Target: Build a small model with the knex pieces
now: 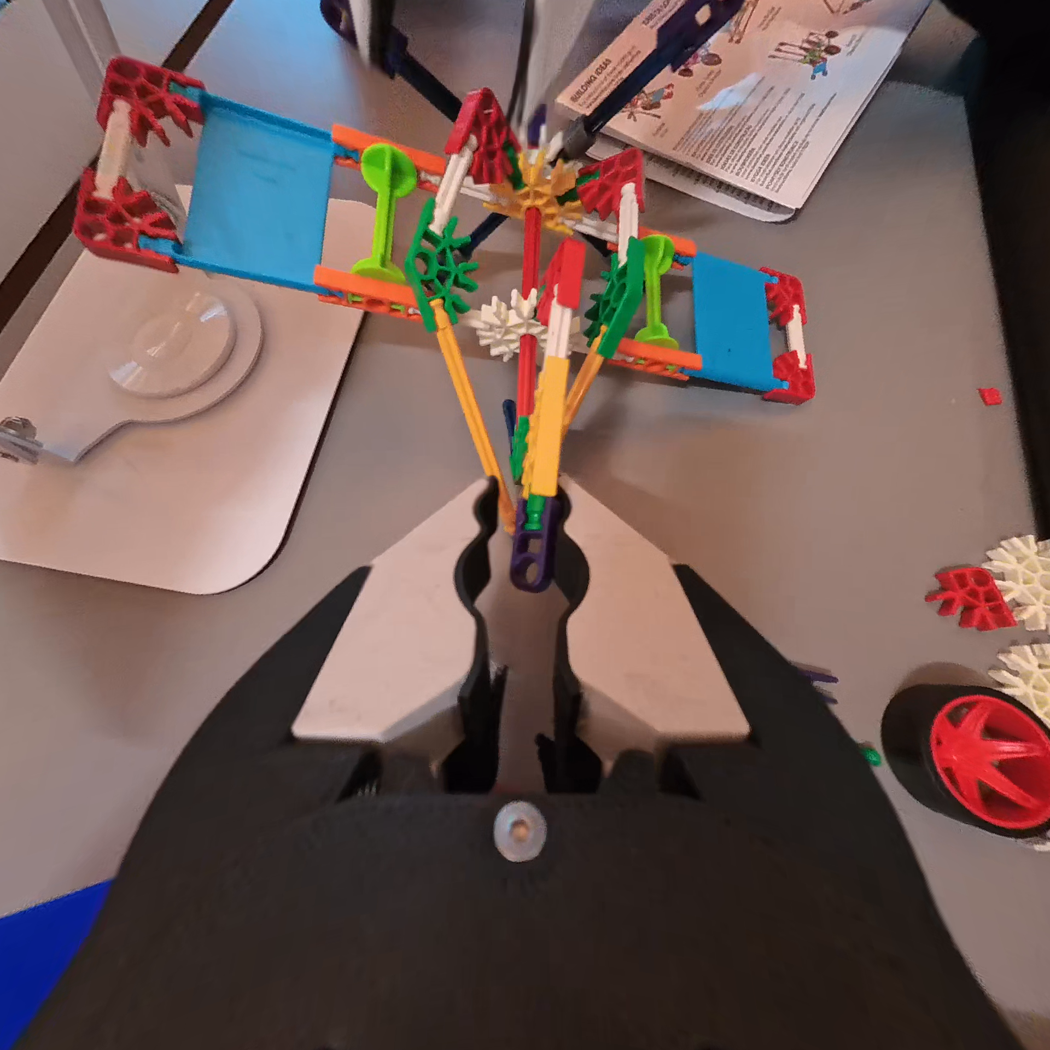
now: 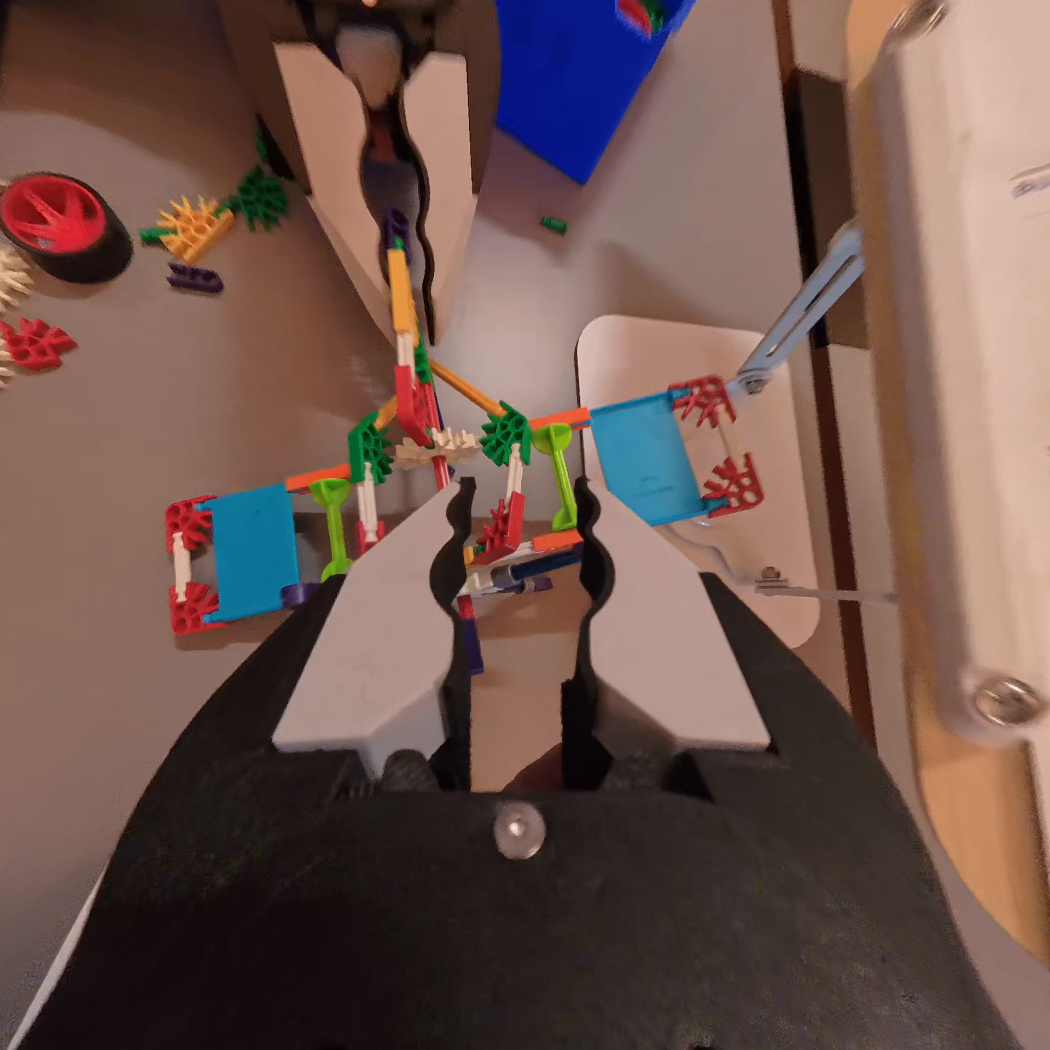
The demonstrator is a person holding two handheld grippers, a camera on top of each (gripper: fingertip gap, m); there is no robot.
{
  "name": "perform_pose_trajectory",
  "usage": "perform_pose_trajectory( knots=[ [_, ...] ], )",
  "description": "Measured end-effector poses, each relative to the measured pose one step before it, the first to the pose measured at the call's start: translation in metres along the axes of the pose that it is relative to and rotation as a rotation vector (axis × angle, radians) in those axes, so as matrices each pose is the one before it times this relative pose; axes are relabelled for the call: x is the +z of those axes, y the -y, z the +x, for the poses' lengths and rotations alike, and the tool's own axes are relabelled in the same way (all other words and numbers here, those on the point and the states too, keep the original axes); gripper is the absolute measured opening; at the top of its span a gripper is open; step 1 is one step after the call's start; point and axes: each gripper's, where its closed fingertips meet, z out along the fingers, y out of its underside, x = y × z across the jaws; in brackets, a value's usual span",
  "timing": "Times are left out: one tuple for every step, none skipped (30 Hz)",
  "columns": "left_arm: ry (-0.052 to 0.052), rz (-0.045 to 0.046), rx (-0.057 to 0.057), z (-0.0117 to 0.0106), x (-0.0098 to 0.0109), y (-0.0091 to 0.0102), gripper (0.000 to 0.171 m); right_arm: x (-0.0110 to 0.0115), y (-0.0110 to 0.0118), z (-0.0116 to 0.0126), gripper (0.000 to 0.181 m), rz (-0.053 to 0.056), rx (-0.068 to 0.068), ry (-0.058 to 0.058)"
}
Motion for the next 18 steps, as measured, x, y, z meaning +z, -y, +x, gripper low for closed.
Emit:
perform_pose_trajectory(
  knots=[
    [-0.0025,-0.00213,0.0052,0.00048,0.00080,-0.00092,0.007,-0.00831,0.00485,-0.00086,0.034,0.0121,-0.0100,-0.0136],
    [0.0037,-0.00461,0.0024,-0.00036,0.00083,-0.00073,0.007,-0.00765,0.00343,-0.00103,0.030,0.0003,-0.0080,-0.0126],
    [0.0019,-0.00934,-0.0003,0.00011,0.00068,-0.00097,0.007,-0.00660,0.00172,-0.00166,0.027,-0.0099,-0.0046,-0.0094],
    [0.0044,-0.00740,0.0019,-0.00007,0.00016,-0.00030,0.007,-0.00555,0.00022,-0.00058,0.027,-0.0188,-0.0078,-0.0172],
    [0.0066,-0.00326,0.0082,-0.00011,-0.00007,0.00043,0.006,-0.00465,-0.00078,-0.00086,0.027,-0.0228,-0.0158,-0.0175],
    [0.0056,-0.00333,0.0066,-0.00004,0.00024,0.00016,0.005,-0.00401,-0.00064,-0.00301,0.026,-0.0186,-0.0141,-0.0029],
    [0.0086,-0.00353,-0.0023,-0.00143,0.00061,-0.00020,0.005,-0.00341,-0.00016,-0.00438,0.026,-0.0139,-0.0059,0.0076],
    [0.0007,-0.00734,-0.0109,-0.00081,0.00078,-0.00098,0.005,-0.00286,-0.00056,-0.00294,0.027,-0.0142,-0.0001,0.0029],
    [-0.0048,0.00152,-0.0023,0.00023,0.00057,0.00003,0.005,-0.00218,-0.00205,-0.00079,0.028,-0.0200,0.0046,-0.0066],
    [-0.0027,0.00670,-0.0002,0.00015,0.00021,0.00057,0.005,-0.00117,-0.00395,0.00033,0.030,-0.0272,0.0080,-0.0086],
    [-0.0005,0.00137,-0.0051,-0.00056,0.00017,-0.00008,0.005,-0.00020,-0.00426,-0.00040,0.033,-0.0247,0.0048,-0.0025],
    [-0.0006,-0.00185,-0.0053,-0.00066,0.00044,-0.00051,0.005,0.00057,-0.00225,-0.00222,0.035,-0.0104,-0.0030,0.0058],
    [-0.0036,0.00044,-0.0050,-0.00003,0.00031,-0.00028,0.005,0.00121,0.00012,-0.00384,0.037,0.0022,-0.0070,0.0132],
    [-0.0025,0.00362,-0.0056,-0.00033,0.00024,0.00017,0.005,0.00161,0.00090,-0.00467,0.039,0.0021,-0.0101,0.0146],
    [-0.0025,0.00307,-0.0044,-0.00024,0.00017,0.00048,0.005,0.00177,0.00029,-0.00457,0.039,-0.0067,-0.0122,0.0129],
    [0.0008,0.00002,-0.0010,-0.00055,0.00012,0.00008,0.005,0.00183,0.00013,-0.00241,0.040,-0.0138,-0.0150,-0.0017],
    [0.0026,-0.00124,0.0010,-0.00058,0.00021,0.00007,0.005,0.00092,0.00087,0.00040,0.040,-0.0131,-0.0176,-0.0177],
    [0.0023,-0.00043,-0.0004,-0.00035,0.00022,0.00041,0.005,-0.00021,0.00258,0.00047,0.040,-0.0054,-0.0153,-0.0164]
  ],
)
